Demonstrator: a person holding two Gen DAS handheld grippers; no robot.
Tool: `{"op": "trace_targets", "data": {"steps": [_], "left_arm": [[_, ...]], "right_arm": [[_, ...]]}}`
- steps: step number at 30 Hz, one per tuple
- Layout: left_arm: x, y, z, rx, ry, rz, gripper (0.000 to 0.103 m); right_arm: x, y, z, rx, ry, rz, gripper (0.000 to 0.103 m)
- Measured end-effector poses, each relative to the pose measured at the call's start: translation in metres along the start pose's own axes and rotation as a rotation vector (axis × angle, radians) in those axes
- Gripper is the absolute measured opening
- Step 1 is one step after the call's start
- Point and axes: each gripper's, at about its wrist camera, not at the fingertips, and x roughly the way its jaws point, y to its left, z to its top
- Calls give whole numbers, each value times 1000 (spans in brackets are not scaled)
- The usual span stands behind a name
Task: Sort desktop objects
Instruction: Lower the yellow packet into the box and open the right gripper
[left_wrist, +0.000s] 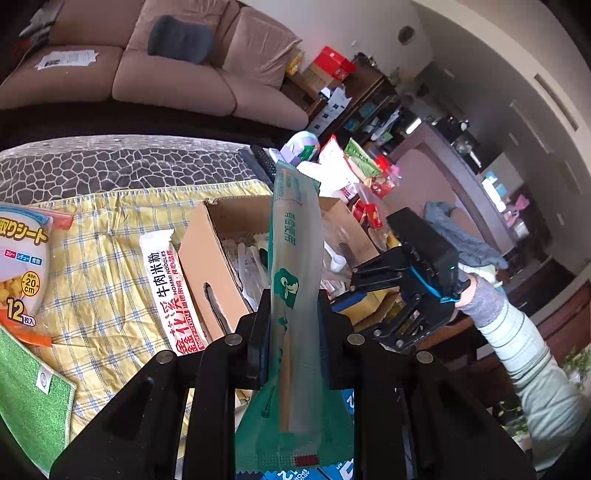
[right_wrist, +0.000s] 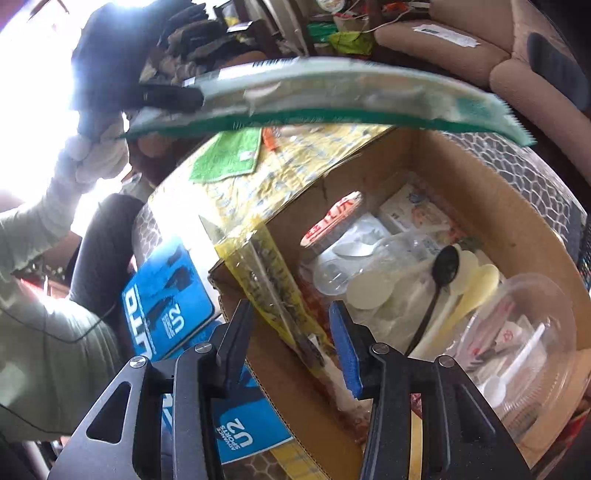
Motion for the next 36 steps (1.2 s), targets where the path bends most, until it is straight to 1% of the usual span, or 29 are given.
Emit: {"op": "trace_targets", "data": {"steps": [1,3,4,5,6,8,10,13,17,21,23,25,27,28,29,30,32,33,35,36], "left_arm": [[-2,0,0,1,-2,-3,19],[-4,0,0,-2,-7,-10,19],[-5,2,1,-7,-10,-17,19],[-6,3,1,-11,-12,-21,19],[-5,3,1,-14,-15,-23,19],[-5,5,1,-18,-15,-29,19],[-4,6,0,-20,-12,-37,19],[-1,5,-1,-18,-4,-46,19],[5,4,-3,-17,20,-58,19],[13,-7,-2,7,47,-50,20],[17,-12,0,16,59,-55,20],[23,-16,1,26,81,-61,20],[33,-23,2,51,114,-41,20],[40,-26,3,68,130,-21,20],[46,-29,3,75,141,-1,20],[53,-30,2,70,142,18,20],[63,-32,1,41,111,47,20],[70,-33,1,15,99,42,20],[89,-39,-2,-16,95,52,20],[100,-44,-3,-16,92,79,20]], "right_arm": [[8,-2,2,-1,24,1,45],[17,-6,6,6,38,13,45],[20,-8,7,8,42,18,41],[25,-10,7,8,60,21,31],[31,-11,5,7,87,18,27],[40,-16,-1,9,141,9,22],[47,-22,-9,19,190,-3,20],[52,-30,-24,39,234,-15,20],[51,-37,-36,61,230,-21,20],[47,-41,-43,89,236,-33,20],[44,-41,-41,98,241,-56,22],[29,-39,-39,110,186,-61,23],[0,-36,-40,126,97,-68,36],[-16,-36,-42,146,45,-68,49],[-31,-35,-46,158,4,-73,58],[-45,-34,-51,166,-22,-95,59],[-69,-36,-64,210,-84,-146,59],[-79,-37,-70,241,-119,-152,59],[-93,-44,-82,307,-176,-197,60],[-96,-45,-85,342,-199,-205,61]]}}
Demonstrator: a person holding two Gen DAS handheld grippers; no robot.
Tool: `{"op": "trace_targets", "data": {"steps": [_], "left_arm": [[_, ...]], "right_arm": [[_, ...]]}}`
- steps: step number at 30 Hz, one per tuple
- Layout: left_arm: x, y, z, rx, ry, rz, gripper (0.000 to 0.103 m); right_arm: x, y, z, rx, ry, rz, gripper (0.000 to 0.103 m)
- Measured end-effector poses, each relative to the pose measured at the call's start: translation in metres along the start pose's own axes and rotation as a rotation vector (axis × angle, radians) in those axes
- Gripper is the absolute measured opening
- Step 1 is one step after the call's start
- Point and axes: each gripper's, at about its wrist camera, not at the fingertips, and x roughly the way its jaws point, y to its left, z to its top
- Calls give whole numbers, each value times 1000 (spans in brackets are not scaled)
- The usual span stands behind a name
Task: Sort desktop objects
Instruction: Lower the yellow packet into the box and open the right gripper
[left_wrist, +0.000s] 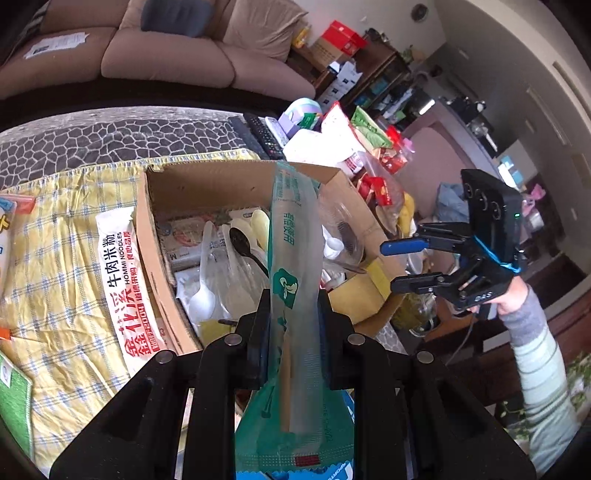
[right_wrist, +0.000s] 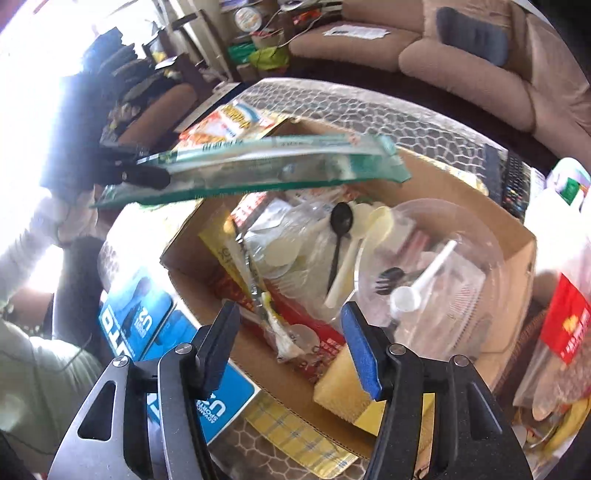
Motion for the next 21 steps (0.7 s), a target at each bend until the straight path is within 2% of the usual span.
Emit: {"op": "trace_targets", "data": {"steps": [3,6,8,14,16,19,21], "left_arm": [[22,-8,-3,-51,-44,111,20],[35,-9,-9,-122,-99,155,20],[41,-12,-14,-128,-117,191,20],[29,-22,-36,-115,-253,308,20],[36,-27,-38,-87,-234,338,23],[57,-28,-42,-87,-146,326,26],[64,-30,-45,-73,-121,328,31]], "right_arm": [[-3,0,-4,50,-52,-19,62],[-1,4,-1,74,-86,-16,61],[3,7,1,88,-100,-12,61],[17,3,-2,167,-107,-40,62],[22,-3,-4,202,-98,-69,62],[23,-13,-8,252,-100,-78,62],[19,-17,-10,276,-117,-74,62]]}}
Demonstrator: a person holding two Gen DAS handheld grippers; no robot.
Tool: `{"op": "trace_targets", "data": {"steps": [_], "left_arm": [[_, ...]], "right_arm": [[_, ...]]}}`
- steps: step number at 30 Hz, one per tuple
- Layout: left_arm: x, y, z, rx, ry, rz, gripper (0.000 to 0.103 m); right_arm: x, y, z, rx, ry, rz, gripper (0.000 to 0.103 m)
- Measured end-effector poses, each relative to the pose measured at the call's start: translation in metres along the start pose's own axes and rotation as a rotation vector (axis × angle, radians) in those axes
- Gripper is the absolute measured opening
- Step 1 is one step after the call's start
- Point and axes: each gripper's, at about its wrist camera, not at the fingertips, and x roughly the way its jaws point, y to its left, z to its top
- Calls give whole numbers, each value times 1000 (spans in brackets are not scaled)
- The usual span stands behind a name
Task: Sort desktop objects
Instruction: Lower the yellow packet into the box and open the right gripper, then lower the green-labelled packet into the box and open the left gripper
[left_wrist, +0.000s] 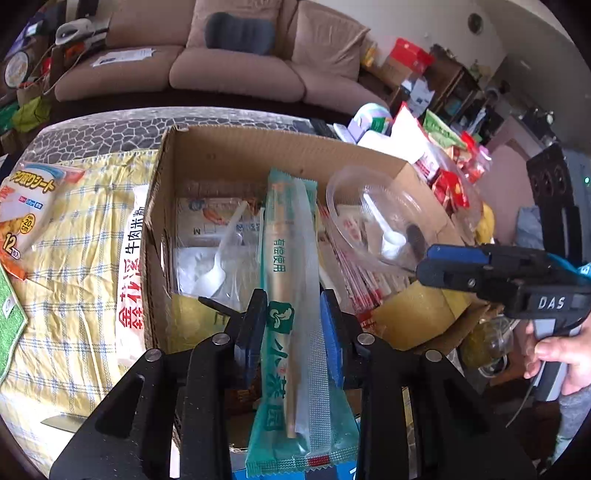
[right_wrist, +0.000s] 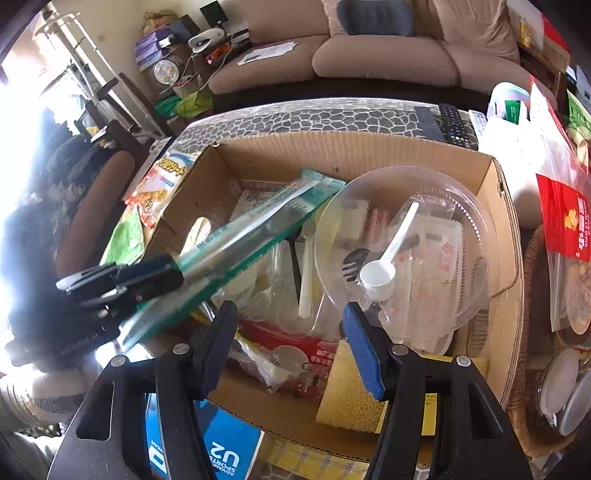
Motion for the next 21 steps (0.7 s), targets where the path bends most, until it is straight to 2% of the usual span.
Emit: {"op": "trace_targets", "data": {"steps": [2,6,8,9,11,12,16,21], "left_arm": [[-5,-3,-2,20,-12,-1,36],[-25,2,5,26,-40,-39,56],[-34,2,9,54,-51,-32,58],[-36,0,9,83,-42,-37,56],[-37,-9,7,175,-2,-26,36],[-34,-14,4,220,20,-6,22],[-11,-23,-9,334,127,50,15],[4,-24,-7,393,137,123,15]], "right_arm": [[-6,-4,-3,20,-18,4,63],[-18,-9,-7,47,-47,8,69],[-21,-10,-7,57,-52,-5,70],[-22,-10,-7,67,-56,-1,70],[-24,-8,-8,81,-66,20,70],[-24,-4,-9,77,-68,31,70],[-17,17,-12,31,-40,49,71],[-4,32,-16,3,-1,48,71]]}}
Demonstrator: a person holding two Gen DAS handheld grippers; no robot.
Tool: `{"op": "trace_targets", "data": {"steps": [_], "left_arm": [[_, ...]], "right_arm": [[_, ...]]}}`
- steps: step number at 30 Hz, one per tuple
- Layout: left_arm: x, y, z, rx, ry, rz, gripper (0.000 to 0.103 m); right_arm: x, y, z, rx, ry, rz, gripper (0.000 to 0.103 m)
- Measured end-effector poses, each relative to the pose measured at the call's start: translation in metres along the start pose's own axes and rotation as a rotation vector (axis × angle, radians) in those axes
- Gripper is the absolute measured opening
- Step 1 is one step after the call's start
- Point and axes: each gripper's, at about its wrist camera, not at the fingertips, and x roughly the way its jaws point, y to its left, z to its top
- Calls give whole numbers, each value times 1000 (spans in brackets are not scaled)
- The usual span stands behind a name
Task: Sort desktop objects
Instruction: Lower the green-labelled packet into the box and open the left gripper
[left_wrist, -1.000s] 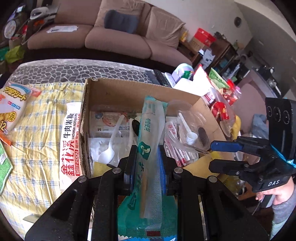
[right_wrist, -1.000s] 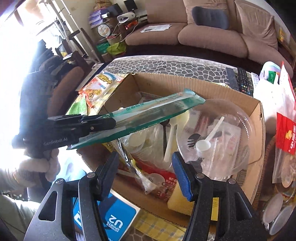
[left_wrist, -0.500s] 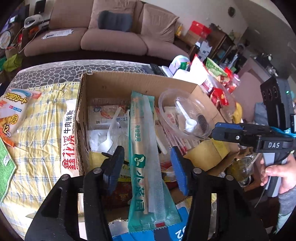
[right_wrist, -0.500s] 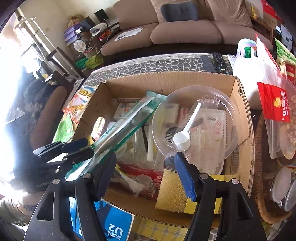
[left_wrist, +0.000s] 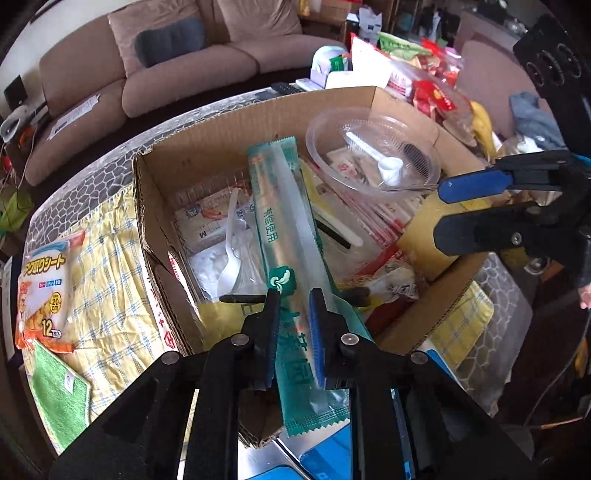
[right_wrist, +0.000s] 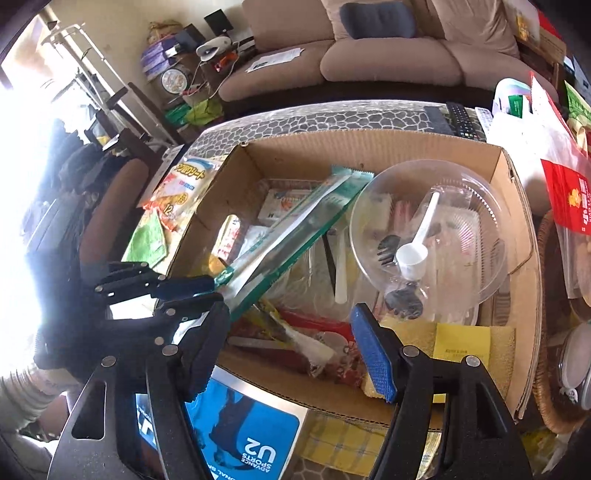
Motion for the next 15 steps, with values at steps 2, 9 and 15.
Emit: {"op": "trace_targets", "data": {"steps": [2,9,15], "left_arm": [[4,3,4,21,5,9,15],[-1,25,18,-6,-21,-5,16],[-47,65,3,-151,-104,-154,33]], "right_arm": [[5,2,-1,-3,17,0,71],[21,10,-2,10,37,45,71],[43,23,-1,75,87,205,72]]}}
